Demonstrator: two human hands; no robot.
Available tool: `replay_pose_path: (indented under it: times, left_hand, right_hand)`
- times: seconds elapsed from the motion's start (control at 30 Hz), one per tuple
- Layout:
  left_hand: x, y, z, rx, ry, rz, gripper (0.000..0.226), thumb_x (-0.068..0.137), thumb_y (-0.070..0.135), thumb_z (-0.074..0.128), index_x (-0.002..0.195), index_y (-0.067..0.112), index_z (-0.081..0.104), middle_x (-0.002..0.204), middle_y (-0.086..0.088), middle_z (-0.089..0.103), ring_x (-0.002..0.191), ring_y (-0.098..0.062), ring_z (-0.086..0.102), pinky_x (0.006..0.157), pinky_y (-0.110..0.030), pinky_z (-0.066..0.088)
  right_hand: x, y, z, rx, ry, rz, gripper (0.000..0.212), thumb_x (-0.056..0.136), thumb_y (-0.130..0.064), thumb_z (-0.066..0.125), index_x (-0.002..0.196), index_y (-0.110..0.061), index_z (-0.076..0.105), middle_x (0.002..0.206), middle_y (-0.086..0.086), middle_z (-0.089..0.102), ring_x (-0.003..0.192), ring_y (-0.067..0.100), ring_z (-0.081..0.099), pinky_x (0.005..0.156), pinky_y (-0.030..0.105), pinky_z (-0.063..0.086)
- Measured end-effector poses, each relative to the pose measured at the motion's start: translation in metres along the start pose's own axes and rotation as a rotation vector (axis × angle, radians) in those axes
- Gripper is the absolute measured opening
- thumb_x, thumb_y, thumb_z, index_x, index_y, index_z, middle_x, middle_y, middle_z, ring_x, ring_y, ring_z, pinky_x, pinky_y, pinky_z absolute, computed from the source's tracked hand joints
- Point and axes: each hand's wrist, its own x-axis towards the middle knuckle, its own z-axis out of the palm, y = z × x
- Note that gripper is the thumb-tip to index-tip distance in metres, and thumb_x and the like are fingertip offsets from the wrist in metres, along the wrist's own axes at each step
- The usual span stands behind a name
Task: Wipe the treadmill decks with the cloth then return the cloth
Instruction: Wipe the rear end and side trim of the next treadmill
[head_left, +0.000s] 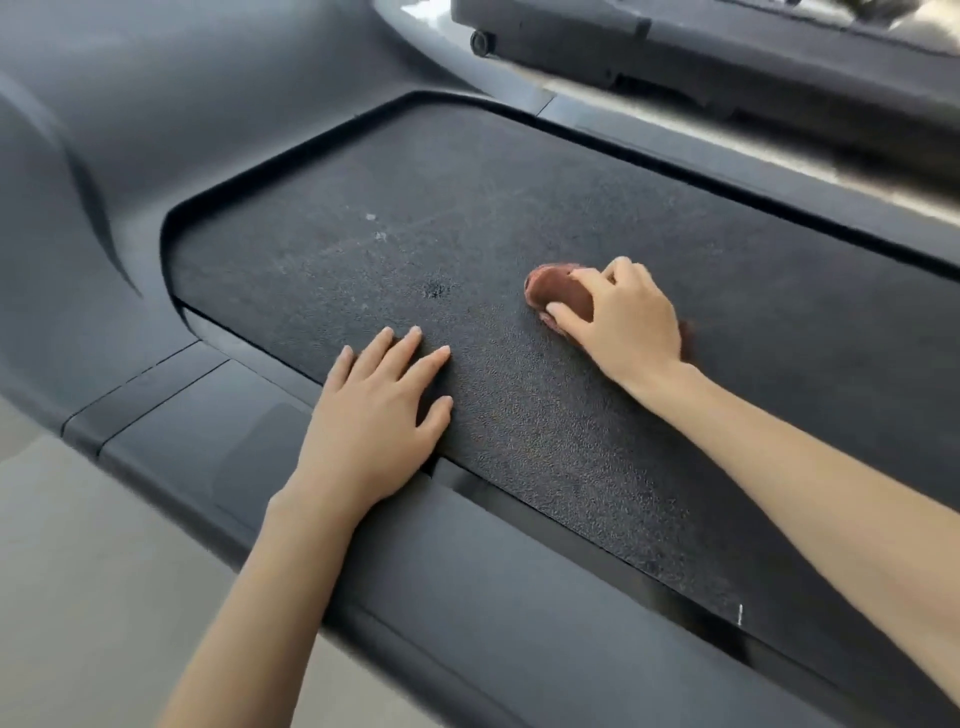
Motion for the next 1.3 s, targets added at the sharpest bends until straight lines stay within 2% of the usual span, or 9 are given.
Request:
replay_pose_path:
  times: [0.2,0.3,0.4,0.5,0.73,0.83,1.0,1.17,1.3]
  left_hand:
    - [0.000,-0.017,-0.005,-0.022,-0.046,0.085,0.057,0.095,0.045,0.037,0.147,0.026,0.025,0.156,0.009,0.016,0.144,-0.011,0.006,0.117,-0.034,0.004]
    - [-0.004,-0.016,-0.006,-0.010,-0.041,0.093,0.057,0.095,0.044,0.036,0.148,0.025,0.024,0.157,0.008,0.015,0.145,-0.012,0.006,0.117,-0.035,0.004]
    - [-0.005,-0.014,-0.005,-0.020,-0.028,0.087,0.057,0.095,0.043,0.037,0.147,0.024,0.025,0.156,0.007,0.016,0.145,-0.013,0.007,0.117,-0.035,0.004]
    - [-0.004,-0.014,-0.005,-0.017,-0.016,0.079,0.057,0.095,0.043,0.037,0.147,0.024,0.025,0.156,0.007,0.016,0.145,-0.013,0.007,0.117,-0.036,0.005]
    - [-0.002,-0.031,-0.013,-0.079,-0.008,0.043,0.052,0.094,0.035,0.044,0.144,0.023,0.033,0.154,0.008,0.023,0.143,-0.010,0.015,0.117,-0.034,0.008]
    - [-0.006,-0.040,-0.019,-0.039,-0.008,-0.003,0.052,0.095,0.036,0.043,0.145,0.024,0.032,0.154,0.009,0.022,0.143,-0.009,0.014,0.117,-0.034,0.008]
    - [-0.006,-0.043,-0.022,0.008,-0.047,0.012,0.053,0.096,0.043,0.038,0.146,0.032,0.025,0.155,0.015,0.017,0.143,-0.006,0.010,0.118,-0.032,0.008]
    - [0.002,-0.080,-0.035,0.029,-0.074,-0.041,0.052,0.095,0.045,0.038,0.145,0.038,0.025,0.155,0.014,0.017,0.144,-0.009,0.010,0.117,-0.038,0.010]
    - [0.005,-0.105,-0.039,0.054,-0.025,-0.131,0.051,0.094,0.047,0.037,0.144,0.039,0.027,0.154,0.014,0.020,0.144,-0.010,0.012,0.118,-0.035,0.006]
  right_hand:
    - [-0.108,-0.028,-0.048,0.165,-0.077,-0.294,0.043,0.082,-0.052,0.056,0.110,-0.022,0.066,0.091,0.002,0.055,0.086,0.019,0.053,0.074,0.027,0.044]
    - [-0.162,-0.001,-0.077,0.163,-0.135,-0.327,0.045,0.081,-0.053,0.056,0.110,-0.021,0.068,0.092,0.002,0.057,0.083,0.015,0.051,0.073,0.020,0.040]
    - [-0.185,0.017,-0.091,0.165,-0.173,-0.297,0.045,0.079,-0.053,0.057,0.109,-0.022,0.070,0.092,0.001,0.057,0.082,0.014,0.053,0.071,0.028,0.047]
    - [-0.174,0.005,-0.086,0.204,-0.158,-0.278,0.043,0.076,-0.053,0.059,0.104,-0.023,0.071,0.090,-0.001,0.056,0.078,0.013,0.054,0.069,0.027,0.047]
    - [-0.061,-0.057,-0.022,0.268,-0.069,-0.453,0.041,0.077,-0.054,0.061,0.105,-0.025,0.068,0.088,0.001,0.054,0.080,0.016,0.053,0.067,0.024,0.041]
    - [0.008,-0.064,0.004,0.218,-0.076,-0.369,0.043,0.082,-0.053,0.061,0.116,-0.027,0.063,0.096,0.003,0.050,0.092,0.020,0.053,0.072,0.033,0.046]
    - [0.052,-0.083,0.024,0.126,-0.084,-0.194,0.046,0.086,-0.055,0.054,0.123,-0.028,0.057,0.106,0.006,0.051,0.103,0.023,0.050,0.081,0.033,0.041]
    - [-0.018,-0.072,-0.003,0.261,-0.082,-0.471,0.043,0.080,-0.055,0.061,0.111,-0.026,0.065,0.091,0.001,0.053,0.087,0.021,0.053,0.076,0.034,0.046]
    - [-0.044,-0.050,-0.015,0.270,-0.056,-0.613,0.045,0.076,-0.059,0.053,0.104,-0.027,0.069,0.086,-0.001,0.057,0.077,0.018,0.057,0.069,0.030,0.049]
